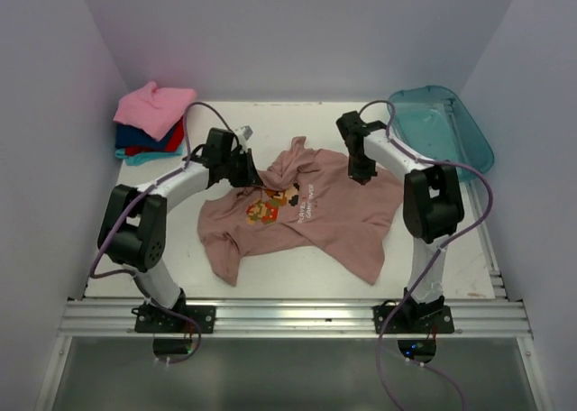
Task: Fold and stack the t-shirts
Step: Flatten out the tshirt, then grap the side of the flattened tshirt closest away from the robot with both arms, then fold the flattened tshirt in 1/3 of the way
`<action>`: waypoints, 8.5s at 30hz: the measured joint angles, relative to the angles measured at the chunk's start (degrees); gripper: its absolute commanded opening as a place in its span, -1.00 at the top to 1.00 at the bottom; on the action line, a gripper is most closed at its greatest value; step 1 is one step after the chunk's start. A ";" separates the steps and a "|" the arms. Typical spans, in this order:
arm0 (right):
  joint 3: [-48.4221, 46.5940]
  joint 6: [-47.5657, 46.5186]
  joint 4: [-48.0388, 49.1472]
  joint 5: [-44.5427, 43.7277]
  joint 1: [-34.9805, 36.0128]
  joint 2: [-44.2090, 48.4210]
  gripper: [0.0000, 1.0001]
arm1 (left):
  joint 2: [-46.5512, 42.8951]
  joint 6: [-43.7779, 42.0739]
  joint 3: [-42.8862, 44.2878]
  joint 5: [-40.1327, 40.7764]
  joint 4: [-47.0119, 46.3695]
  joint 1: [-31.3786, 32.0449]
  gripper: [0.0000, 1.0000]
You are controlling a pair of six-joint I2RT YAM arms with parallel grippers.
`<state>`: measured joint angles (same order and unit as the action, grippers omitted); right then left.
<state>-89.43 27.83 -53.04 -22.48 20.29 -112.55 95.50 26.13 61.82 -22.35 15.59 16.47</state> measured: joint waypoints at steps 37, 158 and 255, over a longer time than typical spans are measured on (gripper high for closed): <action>-15.26 -3.23 0.85 5.75 -3.54 -15.96 1.00 | 35.69 7.98 38.21 18.10 4.33 -19.56 1.00; 34.71 1.79 17.03 -2.01 4.39 18.91 0.35 | -33.05 12.28 -11.26 33.81 39.26 25.31 1.00; 13.22 -0.31 5.95 -3.21 -8.11 10.23 1.00 | -9.25 -1.73 4.50 45.77 34.05 7.74 1.00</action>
<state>-76.20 27.53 -47.09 -25.69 12.19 -102.32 86.26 24.40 66.32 23.42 49.65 24.21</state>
